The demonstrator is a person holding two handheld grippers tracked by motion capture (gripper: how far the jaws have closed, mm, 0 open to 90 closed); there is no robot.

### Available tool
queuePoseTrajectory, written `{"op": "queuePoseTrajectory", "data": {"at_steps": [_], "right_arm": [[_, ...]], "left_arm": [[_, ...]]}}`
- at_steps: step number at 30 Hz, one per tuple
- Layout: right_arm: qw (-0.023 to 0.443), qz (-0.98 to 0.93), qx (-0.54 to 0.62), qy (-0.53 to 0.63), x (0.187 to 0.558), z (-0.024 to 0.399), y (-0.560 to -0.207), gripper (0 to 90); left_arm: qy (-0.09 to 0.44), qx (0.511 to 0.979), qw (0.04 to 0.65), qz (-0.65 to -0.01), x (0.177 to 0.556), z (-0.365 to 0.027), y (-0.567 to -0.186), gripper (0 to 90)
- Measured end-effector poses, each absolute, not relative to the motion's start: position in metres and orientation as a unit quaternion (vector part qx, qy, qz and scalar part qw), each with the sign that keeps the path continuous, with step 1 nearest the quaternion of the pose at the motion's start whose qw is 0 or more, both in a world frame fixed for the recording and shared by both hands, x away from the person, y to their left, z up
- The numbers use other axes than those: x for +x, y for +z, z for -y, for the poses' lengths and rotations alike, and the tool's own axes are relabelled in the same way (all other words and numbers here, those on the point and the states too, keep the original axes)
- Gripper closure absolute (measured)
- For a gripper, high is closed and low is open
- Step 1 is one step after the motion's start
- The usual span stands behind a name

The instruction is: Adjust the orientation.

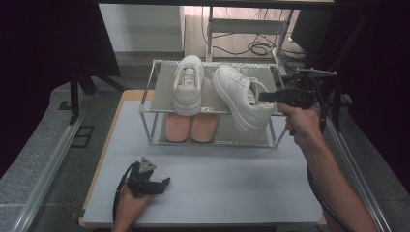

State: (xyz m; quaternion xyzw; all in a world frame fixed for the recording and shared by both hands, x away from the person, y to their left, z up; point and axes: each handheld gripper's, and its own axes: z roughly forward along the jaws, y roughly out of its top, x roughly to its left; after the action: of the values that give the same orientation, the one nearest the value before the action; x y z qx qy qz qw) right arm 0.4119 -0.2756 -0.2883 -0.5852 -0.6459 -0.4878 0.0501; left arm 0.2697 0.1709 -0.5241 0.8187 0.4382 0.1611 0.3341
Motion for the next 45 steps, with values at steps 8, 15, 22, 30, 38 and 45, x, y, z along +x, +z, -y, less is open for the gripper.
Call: {"op": "queuePoseTrajectory", "data": {"at_steps": [8,15,22,30,38,45], "right_arm": [[0.026,0.655,-0.585,-0.478,0.422,0.259,-0.285,74.4],[0.008,0.666,-0.565,-0.487,0.42,0.252,-0.279,60.0],[0.009,0.658,-0.543,-0.522,0.409,0.272,-0.265,57.4],[-0.017,0.652,-0.526,-0.546,0.382,0.302,-0.271,81.5],[-0.045,0.681,-0.499,-0.534,0.347,0.304,-0.299,90.0],[-0.04,0.687,-0.484,-0.541,0.331,0.3,-0.319,90.0]], "left_arm": [[0.162,0.819,0.334,-0.438,0.27,-0.171,-0.524,13.3],[0.161,0.82,0.333,-0.437,0.27,-0.171,-0.524,13.4],[0.161,0.819,0.334,-0.438,0.269,-0.171,-0.524,13.4],[0.162,0.819,0.334,-0.438,0.27,-0.171,-0.524,13.4],[0.162,0.819,0.334,-0.438,0.27,-0.171,-0.524,13.4],[0.161,0.818,0.335,-0.438,0.27,-0.171,-0.524,13.4]]}}
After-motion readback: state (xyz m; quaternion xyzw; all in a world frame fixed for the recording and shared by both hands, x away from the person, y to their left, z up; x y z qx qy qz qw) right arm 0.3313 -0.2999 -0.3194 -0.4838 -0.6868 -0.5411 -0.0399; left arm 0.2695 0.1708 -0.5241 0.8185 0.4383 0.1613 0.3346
